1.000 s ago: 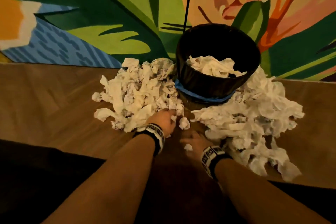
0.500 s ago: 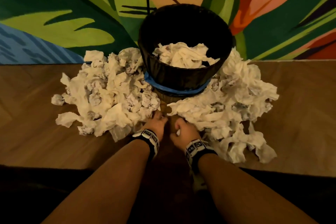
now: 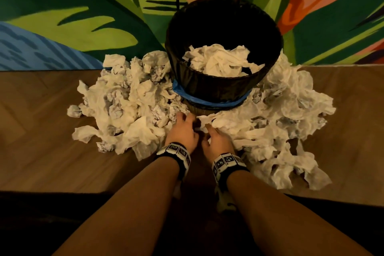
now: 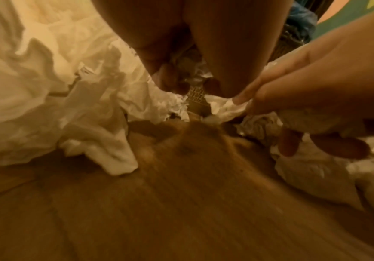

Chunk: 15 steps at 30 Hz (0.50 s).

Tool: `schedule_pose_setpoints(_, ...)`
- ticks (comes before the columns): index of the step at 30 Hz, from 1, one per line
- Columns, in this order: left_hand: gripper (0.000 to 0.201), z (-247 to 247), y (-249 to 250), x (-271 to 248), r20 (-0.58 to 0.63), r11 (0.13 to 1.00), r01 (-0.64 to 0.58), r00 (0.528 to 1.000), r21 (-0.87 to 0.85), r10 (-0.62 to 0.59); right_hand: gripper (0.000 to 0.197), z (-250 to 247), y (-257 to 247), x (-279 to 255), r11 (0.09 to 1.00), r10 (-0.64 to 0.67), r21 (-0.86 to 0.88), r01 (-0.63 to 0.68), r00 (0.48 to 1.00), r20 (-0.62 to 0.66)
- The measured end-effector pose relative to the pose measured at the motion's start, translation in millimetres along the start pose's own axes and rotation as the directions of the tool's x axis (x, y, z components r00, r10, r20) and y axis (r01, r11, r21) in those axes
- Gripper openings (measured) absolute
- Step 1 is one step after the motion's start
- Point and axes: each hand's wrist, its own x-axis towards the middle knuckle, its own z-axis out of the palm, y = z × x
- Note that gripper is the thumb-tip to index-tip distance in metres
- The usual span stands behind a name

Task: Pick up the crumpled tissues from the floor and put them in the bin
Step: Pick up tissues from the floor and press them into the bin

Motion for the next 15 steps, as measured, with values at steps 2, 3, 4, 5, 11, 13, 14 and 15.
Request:
schedule_pose_setpoints(2, 0.047, -4.8, 3.9, 4.3, 0.008, 0.999, -0.005, 1.000, 0.045, 0.004, 0.027, 1.5, 3.7, -2.9, 1.000, -0.016, 0.015, 0.017, 0.999, -0.041)
schedule_pose_setpoints(3, 0.045, -7.1, 4.4, 6.6, 0.038, 0.996, 0.001, 0.999, 0.088, -0.004, 0.016, 0.7, 5.1, -4.9, 0.999, -0.007, 0.036, 0.009, 0.998, -0.056)
schedule_pose_setpoints(4, 0.045, -8.8, 4.5, 9.4, 0.079, 0.990, 0.011, 0.997, 0.143, -0.023, 0.012, -0.2, 6.7, -6.3, 0.998, 0.008, 0.062, -0.004, 0.998, -0.059)
schedule_pose_setpoints(5, 0.046, -9.3, 4.0, 11.7, 0.126, 0.979, 0.026, 0.991, 0.205, -0.053, 0.016, -1.3, 8.6, -7.8, 0.997, 0.024, 0.080, -0.020, 0.998, -0.051)
schedule_pose_setpoints(11, 0.054, -7.1, -5.4, 14.7, 0.227, 0.953, 0.060, 0.965, 0.296, -0.131, 0.019, -4.8, 12.9, -14.7, 0.986, -0.016, 0.167, 0.005, 0.998, 0.063)
schedule_pose_setpoints(13, 0.050, -3.2, -8.9, 12.1, 0.228, 0.942, 0.008, 0.969, 0.336, -0.090, 0.033, -5.7, 10.7, -17.3, 0.981, -0.035, 0.194, 0.019, 0.996, 0.080)
schedule_pose_setpoints(14, 0.045, -2.0, -9.8, 10.5, 0.229, 0.936, -0.022, 0.971, 0.352, -0.064, 0.040, -6.6, 8.9, -17.9, 0.982, -0.038, 0.187, 0.022, 0.996, 0.081)
schedule_pose_setpoints(15, 0.040, -0.5, -10.8, 9.0, 0.234, 0.931, -0.049, 0.971, 0.362, -0.040, 0.044, -7.4, 7.8, -17.5, 0.986, -0.038, 0.167, 0.024, 0.996, 0.079)
